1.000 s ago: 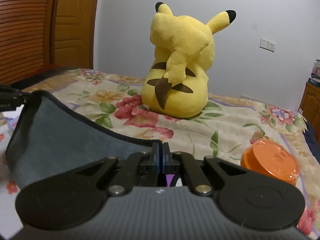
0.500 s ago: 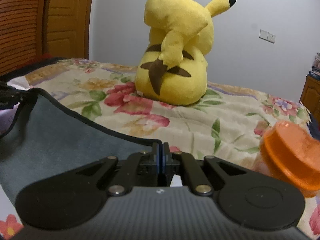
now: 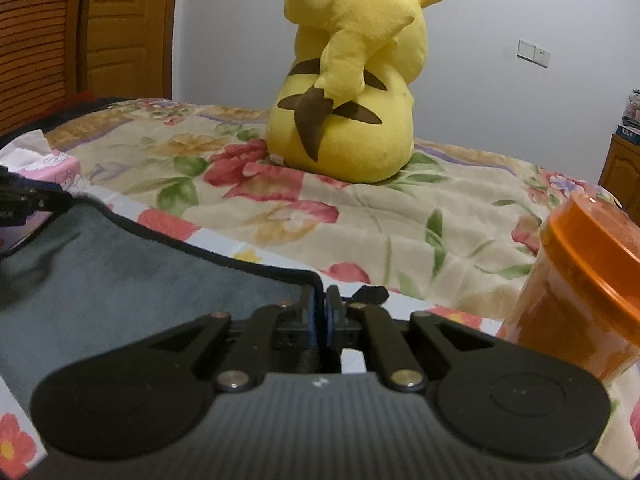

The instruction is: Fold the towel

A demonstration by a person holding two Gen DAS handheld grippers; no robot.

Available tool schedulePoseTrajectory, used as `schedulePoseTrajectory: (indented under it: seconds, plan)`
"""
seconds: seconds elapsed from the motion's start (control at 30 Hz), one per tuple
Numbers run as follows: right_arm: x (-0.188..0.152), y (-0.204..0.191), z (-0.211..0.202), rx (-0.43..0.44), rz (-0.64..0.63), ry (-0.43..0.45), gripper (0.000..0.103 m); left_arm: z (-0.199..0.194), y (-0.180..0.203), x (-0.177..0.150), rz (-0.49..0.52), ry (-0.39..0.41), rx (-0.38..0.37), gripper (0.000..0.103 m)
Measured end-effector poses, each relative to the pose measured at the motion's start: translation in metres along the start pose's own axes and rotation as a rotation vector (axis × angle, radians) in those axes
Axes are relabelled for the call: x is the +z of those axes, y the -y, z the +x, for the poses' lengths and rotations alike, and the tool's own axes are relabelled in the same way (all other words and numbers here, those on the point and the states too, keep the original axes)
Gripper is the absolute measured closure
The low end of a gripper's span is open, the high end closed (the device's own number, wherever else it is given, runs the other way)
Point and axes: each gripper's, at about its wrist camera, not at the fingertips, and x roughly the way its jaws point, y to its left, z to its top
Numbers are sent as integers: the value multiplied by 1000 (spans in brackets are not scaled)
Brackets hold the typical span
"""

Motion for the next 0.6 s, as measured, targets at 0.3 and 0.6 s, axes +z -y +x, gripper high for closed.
schedulePoseTrajectory:
  seconds: [0.3,0.6]
  plan:
    - [-3,-4,-22,49,49,6,64,-20,4,-7,-6,-11,-27,53]
    - [-4,-13,-66,84,103,8,49,-60,12,-10,12,-18,-53,43]
